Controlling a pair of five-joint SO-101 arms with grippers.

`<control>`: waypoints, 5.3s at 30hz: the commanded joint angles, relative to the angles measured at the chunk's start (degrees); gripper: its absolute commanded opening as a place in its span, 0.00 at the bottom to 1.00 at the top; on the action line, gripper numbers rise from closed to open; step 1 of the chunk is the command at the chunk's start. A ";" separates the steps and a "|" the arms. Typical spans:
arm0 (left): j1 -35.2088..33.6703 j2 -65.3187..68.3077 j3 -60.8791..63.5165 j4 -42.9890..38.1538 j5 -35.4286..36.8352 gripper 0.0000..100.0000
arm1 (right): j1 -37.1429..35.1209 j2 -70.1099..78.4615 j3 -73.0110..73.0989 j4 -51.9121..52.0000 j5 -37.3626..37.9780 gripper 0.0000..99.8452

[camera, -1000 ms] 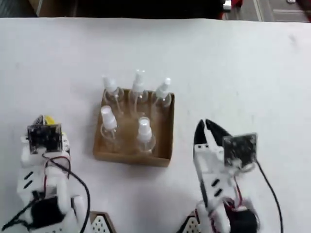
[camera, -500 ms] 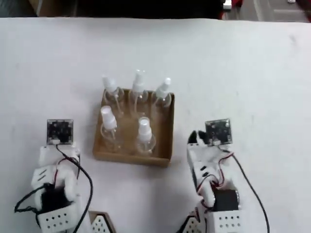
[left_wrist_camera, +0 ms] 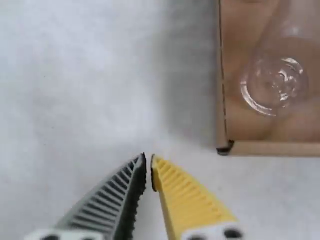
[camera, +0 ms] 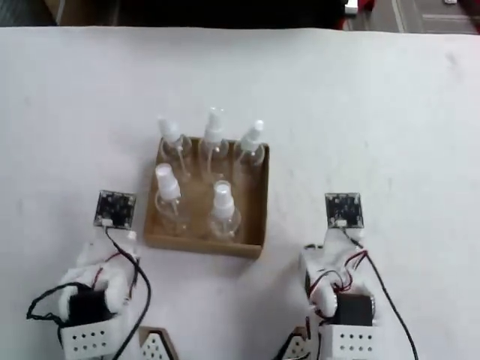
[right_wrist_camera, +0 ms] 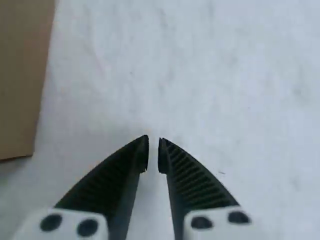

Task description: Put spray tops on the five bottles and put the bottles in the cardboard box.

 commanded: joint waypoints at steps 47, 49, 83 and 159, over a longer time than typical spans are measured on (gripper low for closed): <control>-0.22 -0.40 -0.18 0.35 0.44 0.03 | 3.65 -0.57 0.53 1.45 4.13 0.02; -0.22 -0.40 -0.18 0.35 0.44 0.03 | 3.65 -0.57 0.53 1.45 4.13 0.02; -0.22 -0.40 -0.18 0.35 0.44 0.03 | 4.00 -0.57 0.53 1.45 4.48 0.02; -0.22 -0.40 -0.18 0.35 0.44 0.03 | 3.82 -0.57 0.53 1.45 4.48 0.02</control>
